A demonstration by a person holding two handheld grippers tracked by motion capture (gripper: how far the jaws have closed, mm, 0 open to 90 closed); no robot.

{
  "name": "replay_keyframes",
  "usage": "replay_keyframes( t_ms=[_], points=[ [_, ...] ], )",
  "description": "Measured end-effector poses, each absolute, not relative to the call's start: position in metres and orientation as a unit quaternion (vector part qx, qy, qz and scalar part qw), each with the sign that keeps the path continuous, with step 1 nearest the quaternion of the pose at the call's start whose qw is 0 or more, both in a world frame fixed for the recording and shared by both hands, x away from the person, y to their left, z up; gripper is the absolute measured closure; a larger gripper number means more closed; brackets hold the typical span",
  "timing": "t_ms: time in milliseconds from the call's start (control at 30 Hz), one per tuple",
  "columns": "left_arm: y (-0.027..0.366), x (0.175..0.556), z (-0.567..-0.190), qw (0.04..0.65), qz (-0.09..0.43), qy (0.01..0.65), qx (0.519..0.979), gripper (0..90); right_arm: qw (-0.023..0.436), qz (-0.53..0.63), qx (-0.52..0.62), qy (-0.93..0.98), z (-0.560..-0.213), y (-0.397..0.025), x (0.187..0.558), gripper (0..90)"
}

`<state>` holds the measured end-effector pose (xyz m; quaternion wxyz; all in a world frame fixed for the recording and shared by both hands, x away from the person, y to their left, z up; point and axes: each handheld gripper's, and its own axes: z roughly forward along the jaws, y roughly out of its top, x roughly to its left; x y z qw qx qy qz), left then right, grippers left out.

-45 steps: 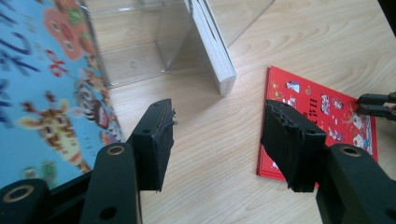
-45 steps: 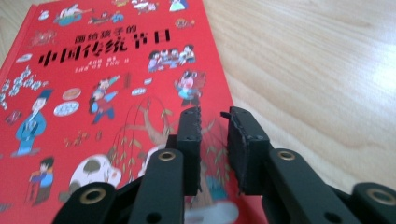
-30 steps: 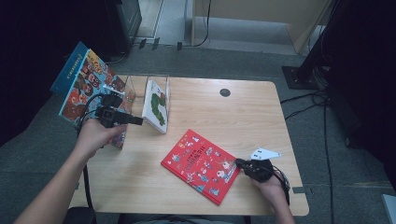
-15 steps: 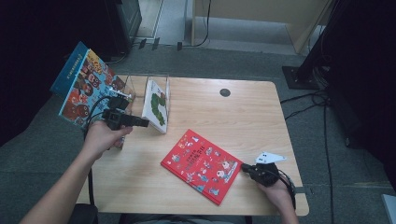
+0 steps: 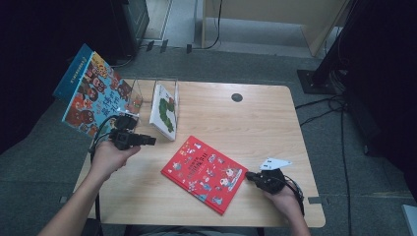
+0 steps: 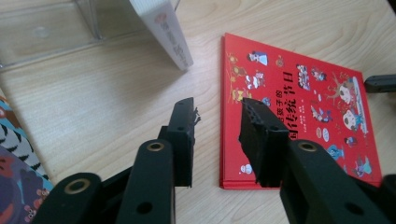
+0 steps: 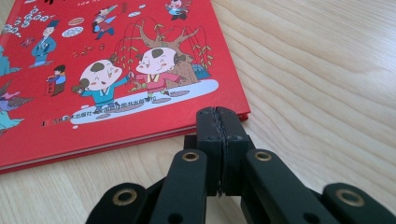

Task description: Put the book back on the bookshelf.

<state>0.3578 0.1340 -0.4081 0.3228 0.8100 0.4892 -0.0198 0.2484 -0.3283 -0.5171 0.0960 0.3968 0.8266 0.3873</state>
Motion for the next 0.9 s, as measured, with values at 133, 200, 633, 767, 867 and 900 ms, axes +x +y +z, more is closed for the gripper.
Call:
replay_keyframes(
  t_ms=[133,200,633,767,867,900],
  points=[
    [0.131,0.349,-0.417,0.322,-0.014,0.487,0.812,68.1,0.090,0.389,0.390,0.830,-0.517,-0.322,0.253,88.7],
    [0.131,0.345,-0.421,0.319,-0.011,0.484,0.815,68.6,0.085,0.390,0.389,0.830,-0.517,-0.320,0.254,88.5],
    [0.135,0.321,-0.446,0.320,-0.010,0.494,0.808,69.7,0.103,0.400,0.393,0.821,-0.511,-0.319,0.268,88.3],
    [0.135,0.312,-0.451,0.321,-0.007,0.497,0.806,69.7,0.109,0.399,0.401,0.817,-0.511,-0.319,0.274,88.7],
    [0.133,0.307,-0.455,0.320,-0.003,0.497,0.807,69.7,0.107,0.399,0.402,0.817,-0.511,-0.316,0.279,88.6],
    [0.133,0.306,-0.456,0.321,-0.004,0.498,0.806,69.7,0.105,0.398,0.402,0.818,-0.511,-0.315,0.281,88.7]
  ],
)
